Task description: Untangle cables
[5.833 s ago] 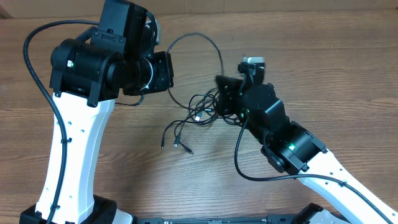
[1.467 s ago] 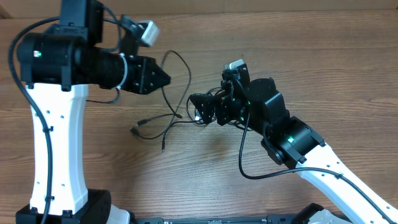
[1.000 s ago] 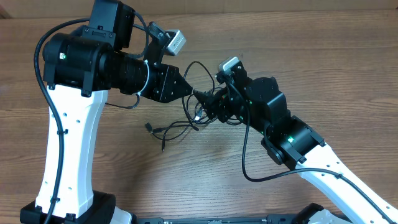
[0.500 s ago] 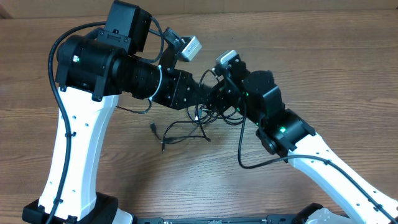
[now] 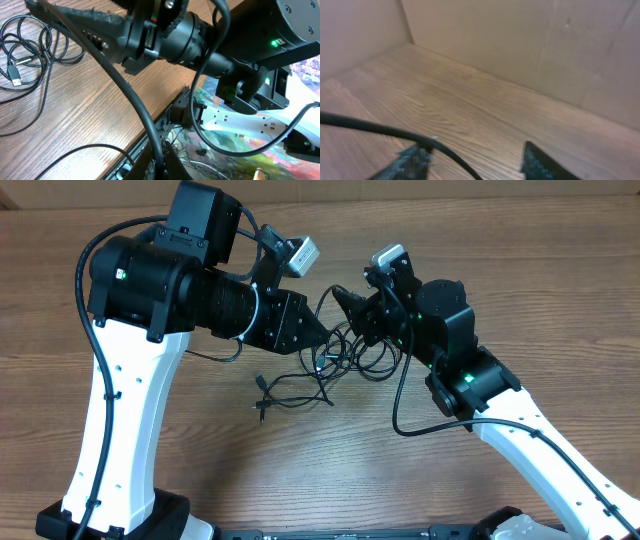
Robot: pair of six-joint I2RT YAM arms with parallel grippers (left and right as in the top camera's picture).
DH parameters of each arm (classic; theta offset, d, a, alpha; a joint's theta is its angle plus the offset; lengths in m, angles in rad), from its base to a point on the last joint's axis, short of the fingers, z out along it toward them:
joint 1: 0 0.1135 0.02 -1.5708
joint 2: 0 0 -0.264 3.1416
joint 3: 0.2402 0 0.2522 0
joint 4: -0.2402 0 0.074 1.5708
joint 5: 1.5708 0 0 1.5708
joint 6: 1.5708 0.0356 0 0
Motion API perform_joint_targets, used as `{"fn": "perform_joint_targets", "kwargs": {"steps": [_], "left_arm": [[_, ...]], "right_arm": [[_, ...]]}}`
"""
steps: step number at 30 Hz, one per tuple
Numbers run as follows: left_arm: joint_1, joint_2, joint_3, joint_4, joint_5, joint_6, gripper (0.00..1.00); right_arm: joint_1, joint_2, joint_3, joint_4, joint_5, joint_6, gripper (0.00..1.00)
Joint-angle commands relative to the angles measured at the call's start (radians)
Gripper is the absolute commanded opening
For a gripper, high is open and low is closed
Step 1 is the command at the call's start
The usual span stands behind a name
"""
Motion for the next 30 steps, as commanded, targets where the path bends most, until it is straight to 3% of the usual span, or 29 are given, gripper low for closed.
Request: {"fn": "perform_joint_targets", "kwargs": {"steps": [1, 17, 29, 30], "left_arm": [[-0.007, 0.003, -0.003, -0.002, -0.002, -0.017, 0.04], [-0.011, 0.003, -0.003, -0.002, 0.095, -0.021, 0.04], [-0.022, 0.003, -0.003, -0.002, 0.034, -0.021, 0.04], [-0.022, 0.003, -0.003, -0.002, 0.020, -0.021, 0.04]], "right_arm": [[-0.002, -0.006, 0.021, 0.017, -0.045, 0.000, 0.49], [-0.006, -0.003, 0.021, 0.015, -0.138, -0.004, 0.49], [-0.006, 0.001, 0.021, 0.094, -0.119, -0.002, 0.04], [-0.006, 0.001, 0.021, 0.103, -0.119, 0.003, 0.04]]}}
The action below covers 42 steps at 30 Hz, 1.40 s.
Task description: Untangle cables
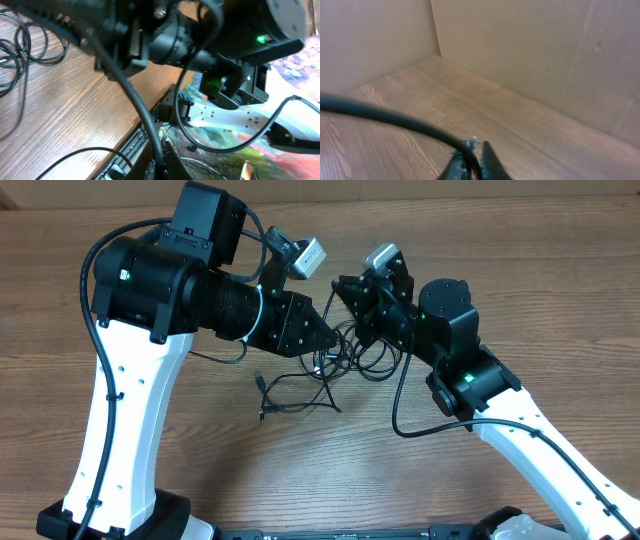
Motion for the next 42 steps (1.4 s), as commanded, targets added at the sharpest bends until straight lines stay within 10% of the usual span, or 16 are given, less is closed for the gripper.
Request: {"fn": "perform_joint_targets", "kwargs": {"steps": [1, 7, 19, 42], "left_arm": [[-0.009, 0.003, -0.003, -0.002, -0.047, -0.014, 0.04], [-0.006, 0.003, -0.003, -0.002, -0.164, -0.048, 0.08], [-0.006, 0.003, -0.003, 0.002, -0.391, -0.141, 0.87], [-0.006, 0.003, -0.003, 0.130, -0.402, 0.021, 1.00]], "right_arm": [[-0.004, 0.000, 0.021, 0.029, 0.005, 0.007, 0.04], [-0.004, -0.014, 0.021, 0.080, 0.005, 0.090, 0.04], [-0.004, -0.110, 0.021, 0.143, 0.005, 0.244, 0.04], [0.009, -0.017, 0.021, -0.127, -0.019, 0.232, 0.04]]}}
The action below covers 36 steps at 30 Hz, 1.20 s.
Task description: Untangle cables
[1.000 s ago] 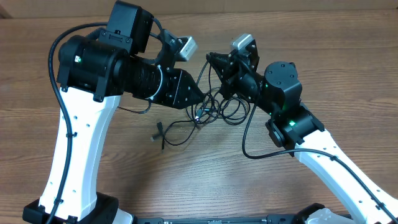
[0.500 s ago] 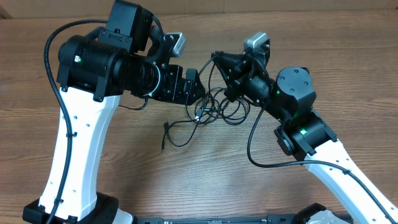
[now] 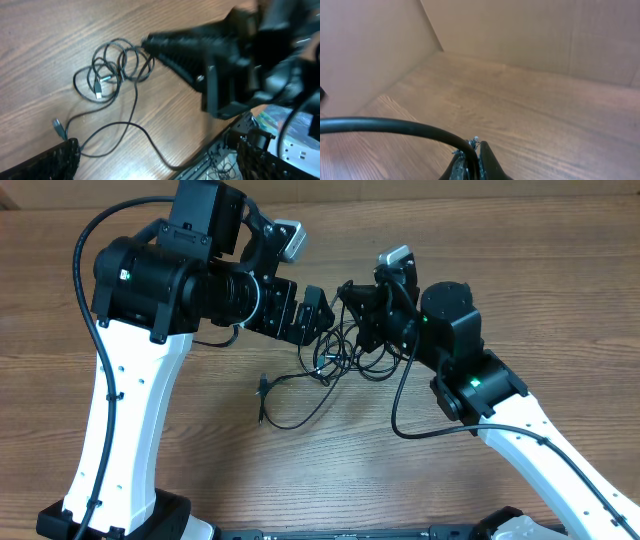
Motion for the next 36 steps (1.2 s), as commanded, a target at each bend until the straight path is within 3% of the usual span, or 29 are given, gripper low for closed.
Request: {"fn": "perform_joint_targets", "kwargs": {"steps": [1, 8, 13, 22, 29, 36], "left_arm": [[-0.006, 0.003, -0.003, 0.020, -0.050, 0.015, 1.00], [-0.006, 0.020, -0.003, 0.034, -0.173, -0.097, 1.00], [-0.006, 0.045, -0.003, 0.034, -0.114, -0.119, 1.00], [-0.006, 0.062, -0.003, 0.044, 0.013, -0.032, 1.00], [-0.006, 0.084, -0.003, 0.008, -0.109, -0.098, 0.91], [-0.006, 0.154, -0.003, -0.040, -0.014, -0.036, 0.77]], "right_arm": [[0.006, 0.014, 0.020, -0.012, -0.047, 0.010, 0.04], [0.007, 0.015, 0.020, -0.026, -0.132, 0.002, 0.04], [0.027, 0.015, 0.020, -0.076, -0.132, -0.093, 0.04], [0.051, 0.016, 0.020, -0.100, -0.129, -0.121, 0.04], [0.082, 0.016, 0.020, -0.092, -0.129, -0.122, 0.04], [0.090, 0.016, 0.020, -0.088, -0.128, -0.122, 0.04]]}}
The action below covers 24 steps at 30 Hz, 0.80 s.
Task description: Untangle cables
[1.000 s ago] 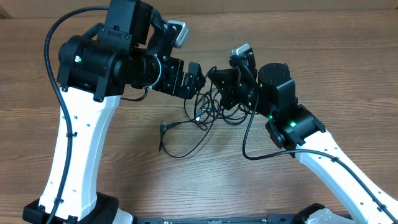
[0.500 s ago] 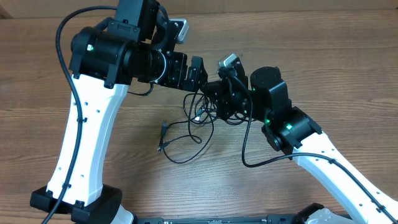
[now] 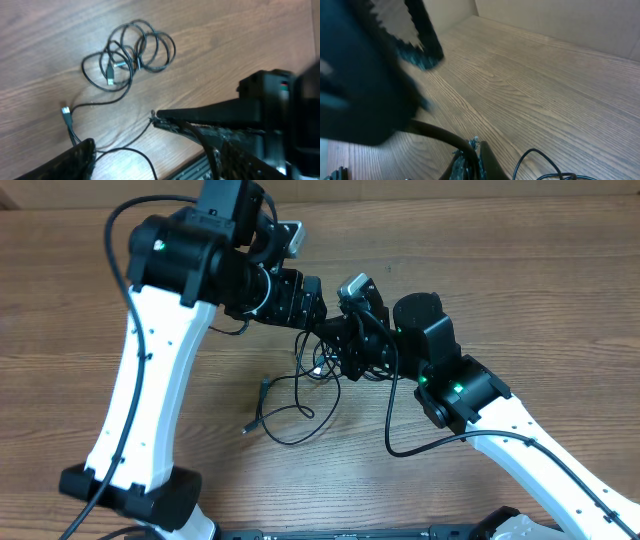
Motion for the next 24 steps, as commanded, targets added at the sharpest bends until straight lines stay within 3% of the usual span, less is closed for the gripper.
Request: {"fn": "perform_joint_targets", "kwargs": {"steps": [1, 5, 8, 24], "left_arm": [[-0.006, 0.047, -0.003, -0.014, 0.064, 0.063, 0.76], [-0.006, 0.071, -0.003, -0.020, 0.069, 0.077, 0.70], [-0.006, 0.078, -0.003, -0.022, 0.069, 0.077, 0.54], [-0.006, 0.078, -0.003, -0.048, 0.065, 0.095, 0.18]], "right_arm": [[0.005, -0.001, 0.020, 0.006, -0.006, -0.005, 0.04], [0.005, -0.001, 0.020, 0.006, -0.006, -0.005, 0.04], [0.005, -0.001, 0.020, 0.006, -0.006, -0.005, 0.04], [0.005, -0.001, 0.020, 0.005, 0.076, -0.004, 0.04]]}}
